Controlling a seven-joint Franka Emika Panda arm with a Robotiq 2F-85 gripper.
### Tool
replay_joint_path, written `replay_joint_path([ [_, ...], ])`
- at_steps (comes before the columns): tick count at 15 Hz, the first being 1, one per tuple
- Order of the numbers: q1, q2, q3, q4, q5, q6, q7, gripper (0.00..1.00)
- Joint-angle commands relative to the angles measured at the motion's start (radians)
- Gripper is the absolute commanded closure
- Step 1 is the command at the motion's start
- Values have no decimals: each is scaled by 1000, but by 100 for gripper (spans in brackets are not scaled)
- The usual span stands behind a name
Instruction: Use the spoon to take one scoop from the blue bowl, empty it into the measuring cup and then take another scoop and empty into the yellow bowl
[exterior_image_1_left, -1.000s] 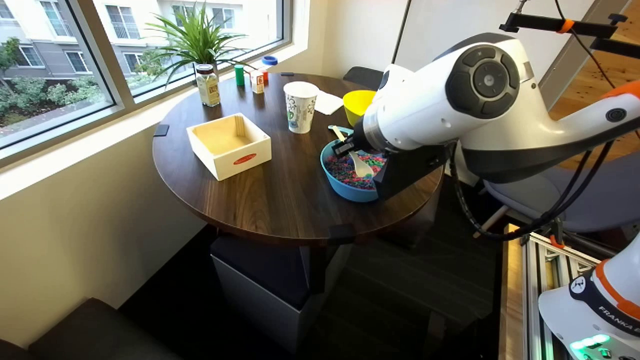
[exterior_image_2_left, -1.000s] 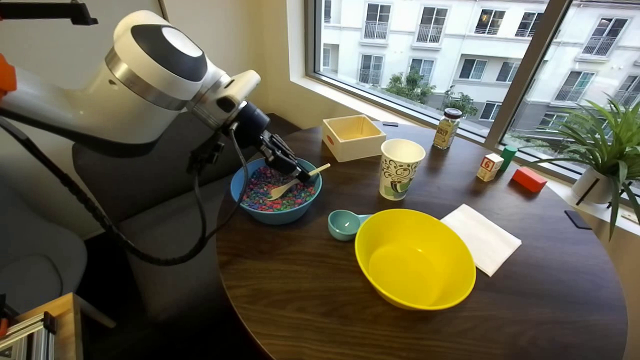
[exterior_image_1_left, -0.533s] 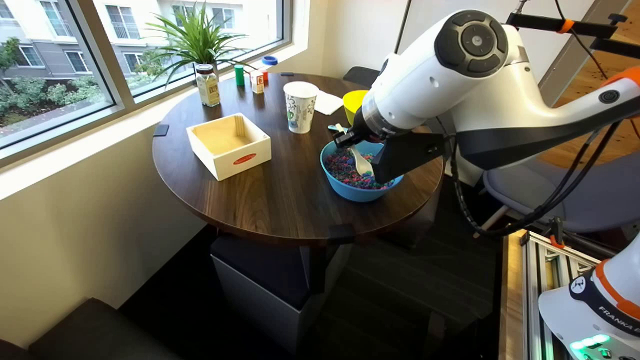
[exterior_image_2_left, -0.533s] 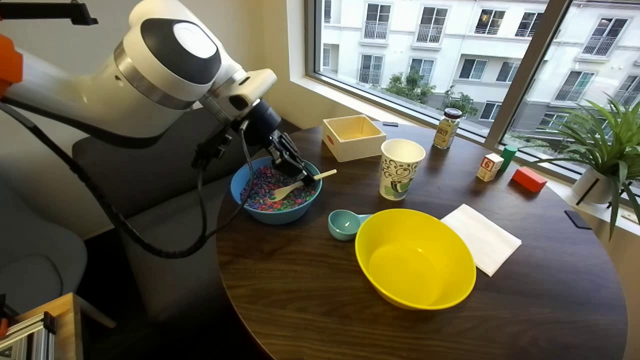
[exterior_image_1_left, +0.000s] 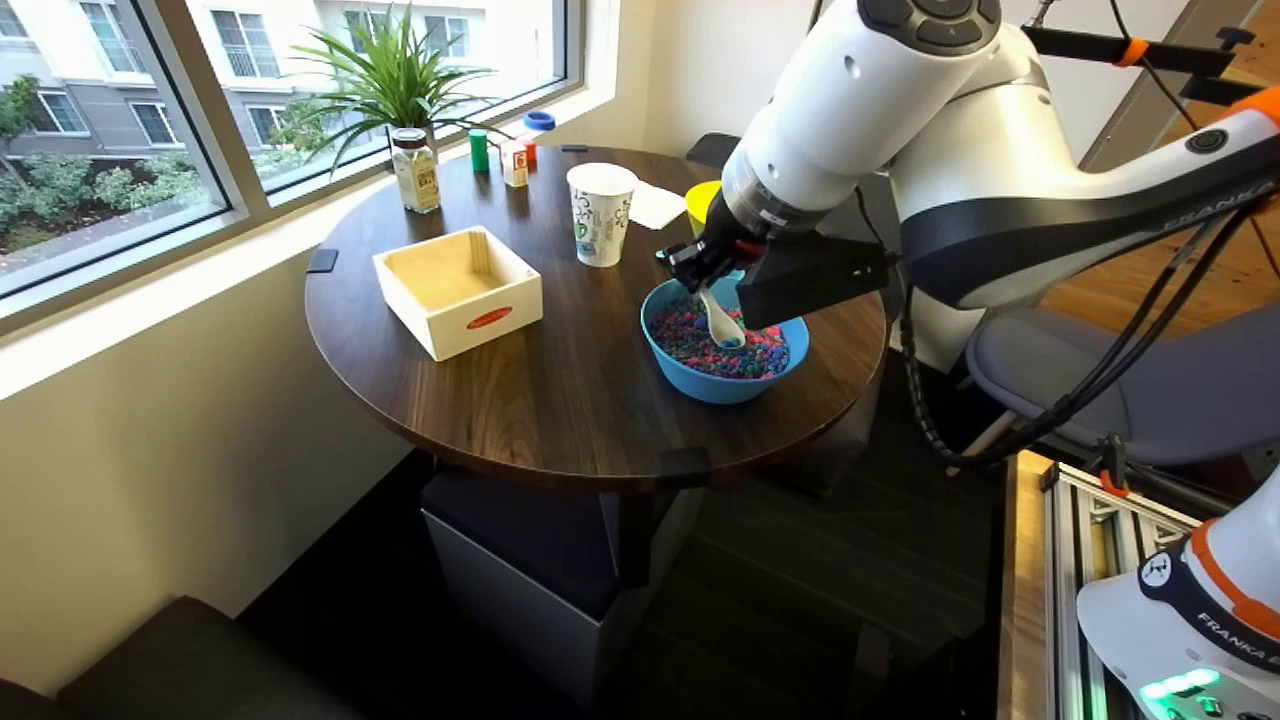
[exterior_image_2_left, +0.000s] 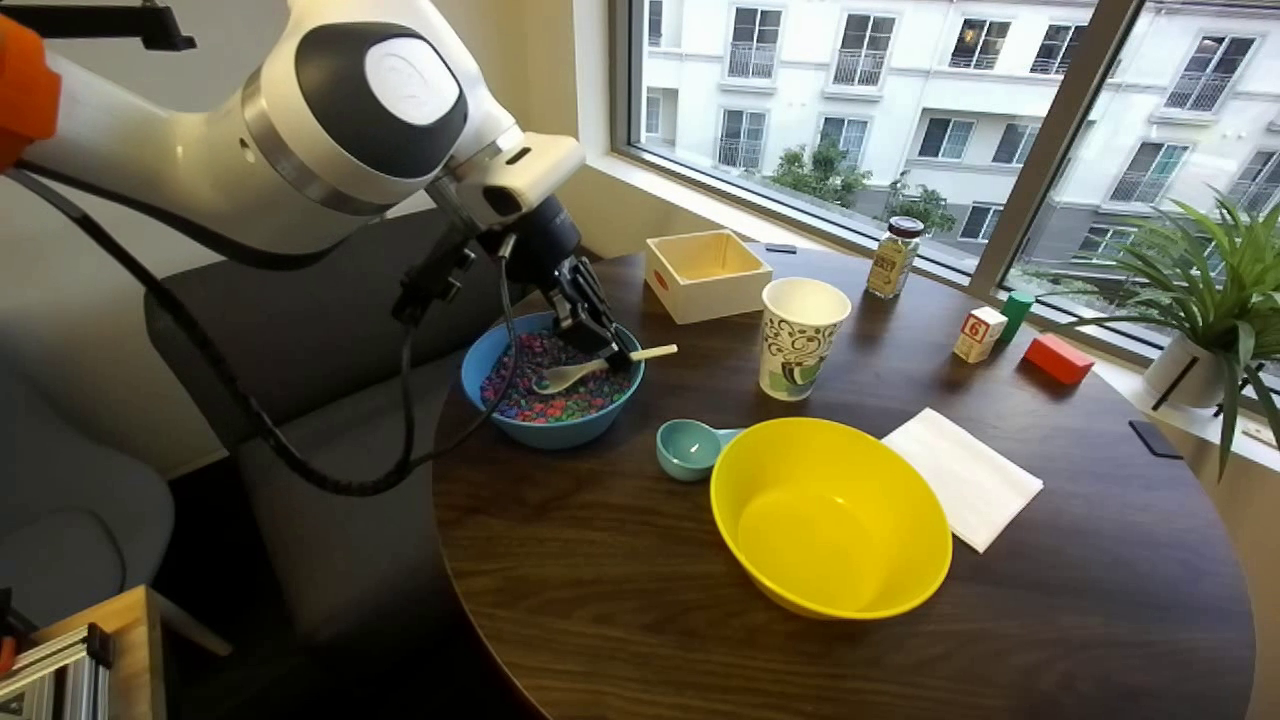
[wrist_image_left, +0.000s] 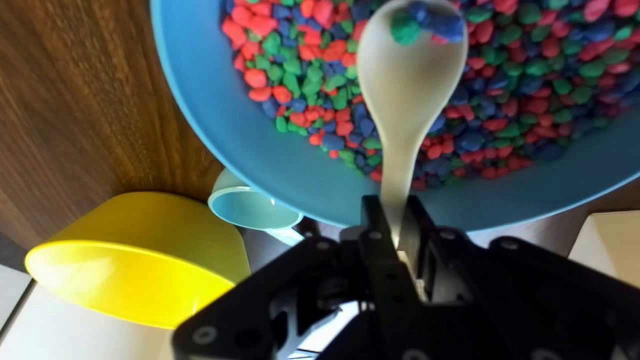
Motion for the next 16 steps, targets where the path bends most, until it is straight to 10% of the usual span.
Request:
replay_joint_path([
  [1, -12, -14, -7, 21, 73, 4, -57, 97],
  [16, -129, -99, -38, 48, -147, -76, -22, 97],
])
